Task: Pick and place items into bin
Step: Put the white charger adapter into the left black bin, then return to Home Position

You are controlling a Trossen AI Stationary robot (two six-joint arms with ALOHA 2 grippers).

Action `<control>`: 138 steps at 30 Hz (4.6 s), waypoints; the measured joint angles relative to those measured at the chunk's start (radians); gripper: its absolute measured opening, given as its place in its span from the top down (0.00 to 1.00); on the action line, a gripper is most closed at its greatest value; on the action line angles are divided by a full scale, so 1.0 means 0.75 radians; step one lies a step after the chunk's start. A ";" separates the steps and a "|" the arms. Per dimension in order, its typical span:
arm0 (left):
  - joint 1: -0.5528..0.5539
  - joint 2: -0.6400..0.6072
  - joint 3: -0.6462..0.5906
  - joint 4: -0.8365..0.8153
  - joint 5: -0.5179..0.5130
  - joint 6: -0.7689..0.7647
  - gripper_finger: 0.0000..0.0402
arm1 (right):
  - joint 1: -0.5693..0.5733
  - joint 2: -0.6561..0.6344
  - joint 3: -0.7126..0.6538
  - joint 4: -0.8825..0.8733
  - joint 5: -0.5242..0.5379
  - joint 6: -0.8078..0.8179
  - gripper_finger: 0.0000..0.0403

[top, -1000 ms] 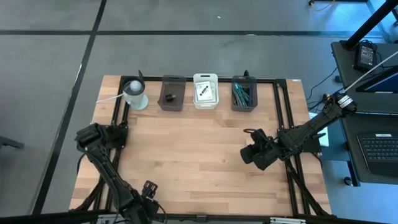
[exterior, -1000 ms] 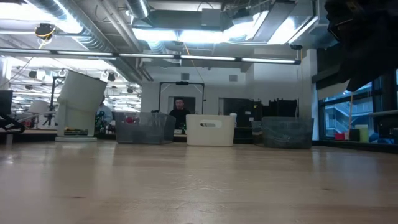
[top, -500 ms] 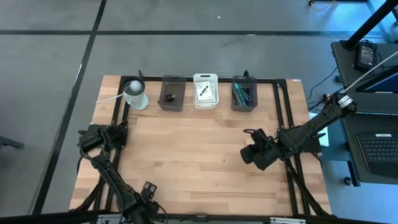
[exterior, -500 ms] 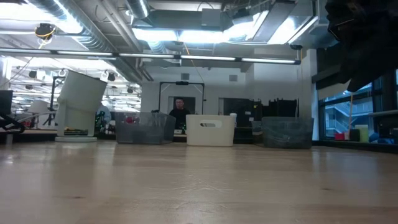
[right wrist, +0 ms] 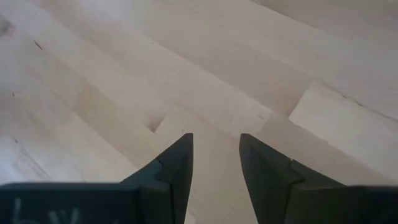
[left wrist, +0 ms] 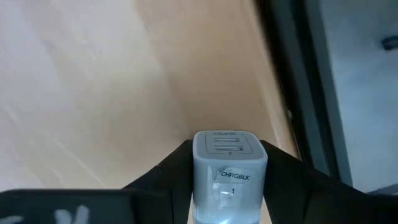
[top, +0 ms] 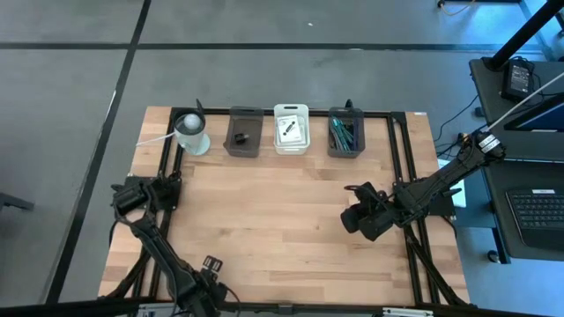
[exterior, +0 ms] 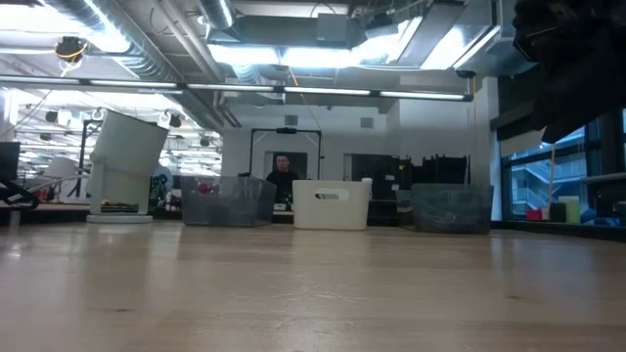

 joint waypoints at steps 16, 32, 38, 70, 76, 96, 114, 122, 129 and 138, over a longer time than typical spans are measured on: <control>0.430 -0.329 -0.001 -0.165 -0.423 -0.152 0.64 | 0.000 0.000 0.000 0.081 0.003 -0.225 0.67; 1.736 -0.621 0.001 -0.169 -0.322 0.237 0.64 | -0.014 0.000 0.001 0.077 0.004 -0.202 0.67; 2.149 -0.488 0.002 0.045 -0.125 0.495 0.64 | -0.057 -0.001 0.001 0.073 0.003 -0.054 0.67; 2.296 -0.053 0.055 0.107 -0.144 0.566 0.62 | -0.328 -0.001 0.001 0.068 0.003 0.021 0.67; 2.296 -0.051 0.055 0.108 -0.118 0.563 0.54 | -0.328 -0.001 0.001 0.068 0.003 0.021 0.67; 2.228 -0.429 0.204 -0.049 -0.112 0.491 0.50 | -0.327 0.000 0.001 -0.024 -0.002 -0.013 0.67; 1.567 -0.645 -0.011 0.073 -0.578 0.121 0.98 | -0.514 -0.001 -0.077 0.054 -0.063 -1.230 0.98; 1.350 -0.645 -0.229 0.082 -0.384 0.223 1.00 | -0.642 -0.051 -0.343 0.594 -0.381 -1.683 1.00; 1.237 -0.645 -0.516 0.224 -0.256 0.335 1.00 | -0.708 -0.184 -0.529 0.951 -0.533 -1.823 1.00; 1.217 -0.714 -0.984 1.028 -0.141 0.478 1.00 | -0.747 -0.397 -0.606 0.957 -0.620 -1.750 1.00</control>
